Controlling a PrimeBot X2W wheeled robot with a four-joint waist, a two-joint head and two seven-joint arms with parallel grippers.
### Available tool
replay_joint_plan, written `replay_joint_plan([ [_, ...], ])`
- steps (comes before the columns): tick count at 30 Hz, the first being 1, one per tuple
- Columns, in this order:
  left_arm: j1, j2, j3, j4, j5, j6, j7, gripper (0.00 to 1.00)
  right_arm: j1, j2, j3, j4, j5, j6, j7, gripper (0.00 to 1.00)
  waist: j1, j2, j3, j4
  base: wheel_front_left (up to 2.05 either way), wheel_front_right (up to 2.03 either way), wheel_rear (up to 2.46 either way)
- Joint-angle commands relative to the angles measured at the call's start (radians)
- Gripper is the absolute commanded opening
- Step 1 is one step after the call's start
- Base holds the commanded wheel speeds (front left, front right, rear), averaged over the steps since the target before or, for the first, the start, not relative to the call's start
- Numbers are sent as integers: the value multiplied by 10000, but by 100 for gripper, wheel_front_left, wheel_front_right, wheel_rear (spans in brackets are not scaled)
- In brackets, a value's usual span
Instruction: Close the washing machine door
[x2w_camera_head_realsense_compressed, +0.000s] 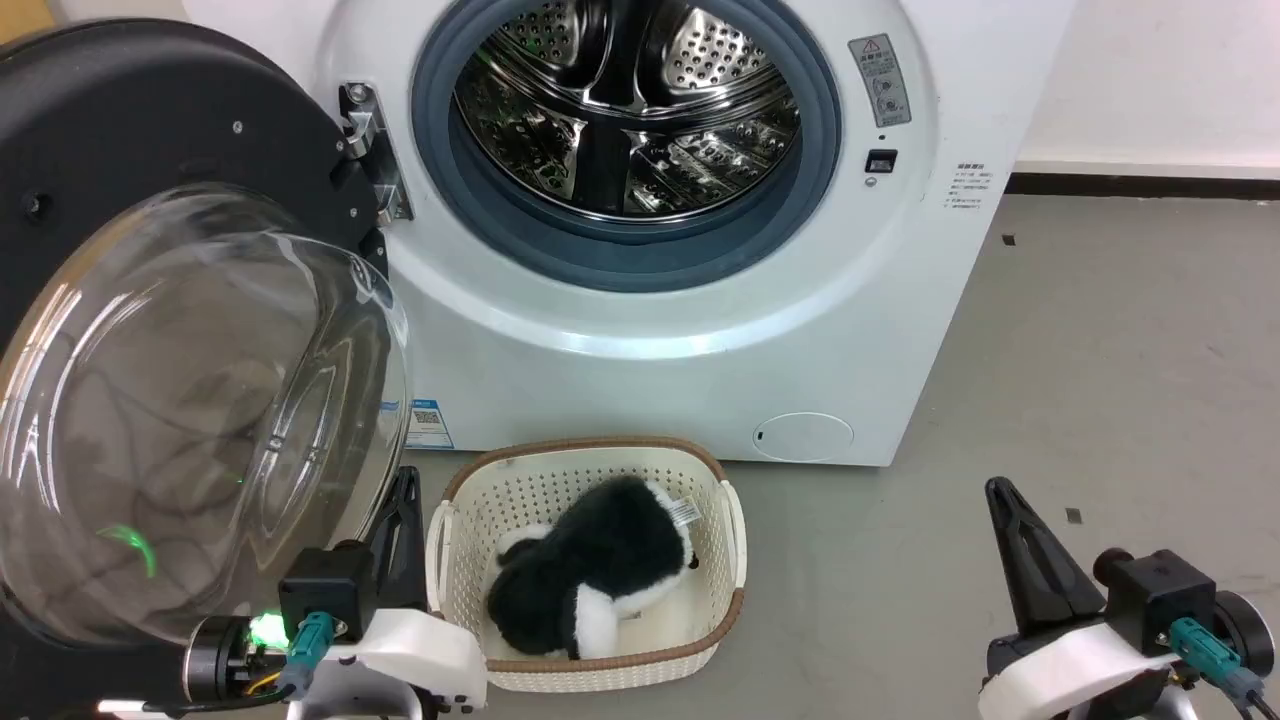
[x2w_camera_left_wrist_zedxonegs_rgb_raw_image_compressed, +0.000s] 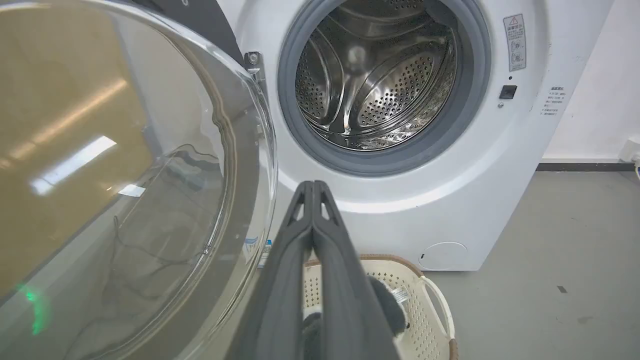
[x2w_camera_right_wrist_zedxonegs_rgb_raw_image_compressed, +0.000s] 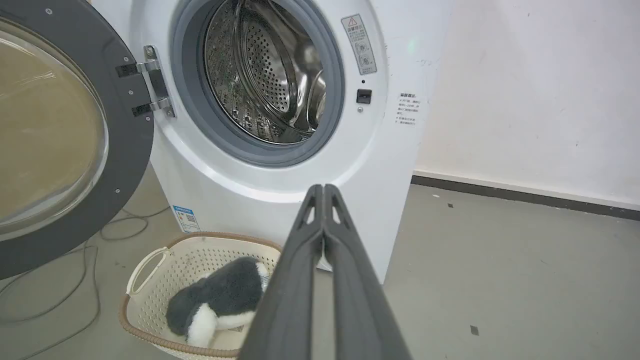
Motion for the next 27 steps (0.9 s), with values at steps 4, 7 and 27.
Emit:
replay_joint_plan([
  [4, 170, 13, 116, -108, 123, -108, 116, 0, 12, 12, 12, -77, -56, -6, 115, 0, 0, 0, -33, -15, 0, 0, 0],
  [7, 186, 14, 159, -139, 147, -154, 177, 0, 12, 13, 14, -89, -78, -6, 176, 0, 0, 0, -54, -25, 0, 0, 0],
  [27, 318, 19, 512, -396, 344, -540, 688, 0, 16, 16, 29, -189, -257, -8, 690, 0, 0, 0, -229, -104, 0, 0, 0],
])
